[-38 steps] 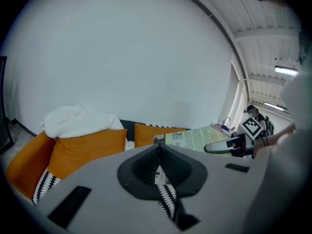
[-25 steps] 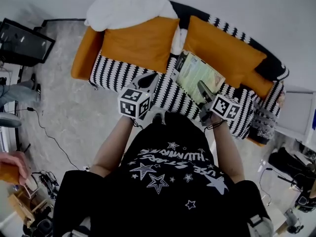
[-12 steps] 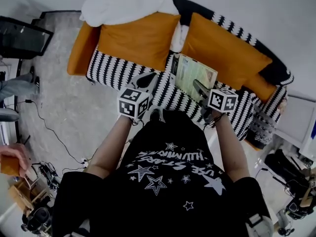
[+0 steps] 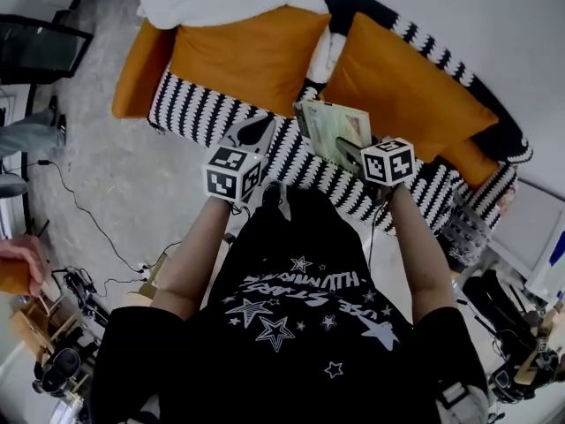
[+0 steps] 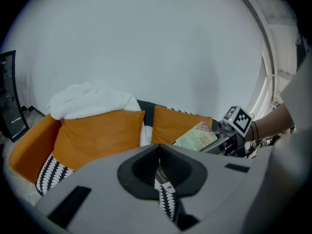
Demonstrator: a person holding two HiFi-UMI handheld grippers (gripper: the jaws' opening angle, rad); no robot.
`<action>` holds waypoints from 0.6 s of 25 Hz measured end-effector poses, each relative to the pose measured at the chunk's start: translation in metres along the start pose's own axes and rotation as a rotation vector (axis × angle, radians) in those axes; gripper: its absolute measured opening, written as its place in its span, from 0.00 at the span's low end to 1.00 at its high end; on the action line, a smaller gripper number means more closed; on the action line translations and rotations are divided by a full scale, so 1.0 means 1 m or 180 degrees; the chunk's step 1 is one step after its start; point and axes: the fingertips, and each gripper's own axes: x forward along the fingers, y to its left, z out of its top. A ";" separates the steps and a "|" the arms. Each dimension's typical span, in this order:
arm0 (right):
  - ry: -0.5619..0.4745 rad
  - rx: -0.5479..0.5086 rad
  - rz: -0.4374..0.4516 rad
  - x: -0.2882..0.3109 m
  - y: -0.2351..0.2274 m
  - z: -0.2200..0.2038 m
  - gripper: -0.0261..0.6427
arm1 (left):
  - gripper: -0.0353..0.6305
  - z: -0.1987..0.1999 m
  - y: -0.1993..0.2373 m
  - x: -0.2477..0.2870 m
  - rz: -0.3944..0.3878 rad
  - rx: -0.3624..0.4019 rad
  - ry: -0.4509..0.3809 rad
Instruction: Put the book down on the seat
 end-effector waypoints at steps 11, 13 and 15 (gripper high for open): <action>0.1149 -0.1204 0.0163 0.060 -0.018 -0.023 0.29 | 0.06 -0.020 0.006 0.029 0.0027 -0.0132 0.0171; 0.1335 -0.1458 0.0207 0.069 -0.022 -0.024 0.29 | 0.06 -0.024 0.010 0.033 0.0051 -0.0175 0.0192; 0.1498 -0.1689 0.0256 0.079 -0.026 -0.023 0.29 | 0.06 -0.026 0.015 0.038 0.0073 -0.0211 0.0208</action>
